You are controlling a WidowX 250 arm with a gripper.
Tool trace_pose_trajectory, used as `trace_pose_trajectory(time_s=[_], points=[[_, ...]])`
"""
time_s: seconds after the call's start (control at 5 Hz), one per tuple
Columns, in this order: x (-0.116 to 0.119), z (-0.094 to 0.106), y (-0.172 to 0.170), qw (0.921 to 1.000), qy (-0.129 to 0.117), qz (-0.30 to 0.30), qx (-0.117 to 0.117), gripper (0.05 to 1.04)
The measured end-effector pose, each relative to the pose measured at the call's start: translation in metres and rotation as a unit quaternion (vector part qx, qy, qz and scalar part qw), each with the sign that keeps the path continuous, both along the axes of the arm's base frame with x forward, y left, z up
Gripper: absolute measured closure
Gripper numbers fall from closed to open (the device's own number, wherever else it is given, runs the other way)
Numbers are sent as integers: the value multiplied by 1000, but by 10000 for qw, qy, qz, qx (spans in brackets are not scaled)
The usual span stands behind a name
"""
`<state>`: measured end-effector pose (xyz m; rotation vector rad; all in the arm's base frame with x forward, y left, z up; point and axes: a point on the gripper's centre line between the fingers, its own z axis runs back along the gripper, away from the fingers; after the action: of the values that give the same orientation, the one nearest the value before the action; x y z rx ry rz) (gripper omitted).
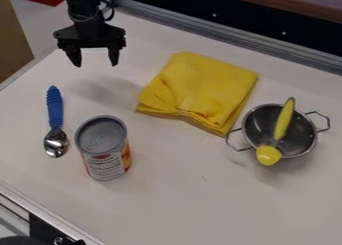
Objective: Turned the blue spoon upside down on the left side of the table
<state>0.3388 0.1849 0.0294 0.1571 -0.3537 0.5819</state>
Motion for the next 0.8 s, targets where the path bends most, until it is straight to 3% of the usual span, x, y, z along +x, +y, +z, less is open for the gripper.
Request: trace_pose_trajectory(time_s=[0.2, 0.4, 0.8], points=[[-8, -18, -4, 9996, 251, 5, -133, 83], [-29, -24, -2, 9984, 500, 1, -253, 83], [-53, -8, 15, 9992, 331, 122, -161, 83]])
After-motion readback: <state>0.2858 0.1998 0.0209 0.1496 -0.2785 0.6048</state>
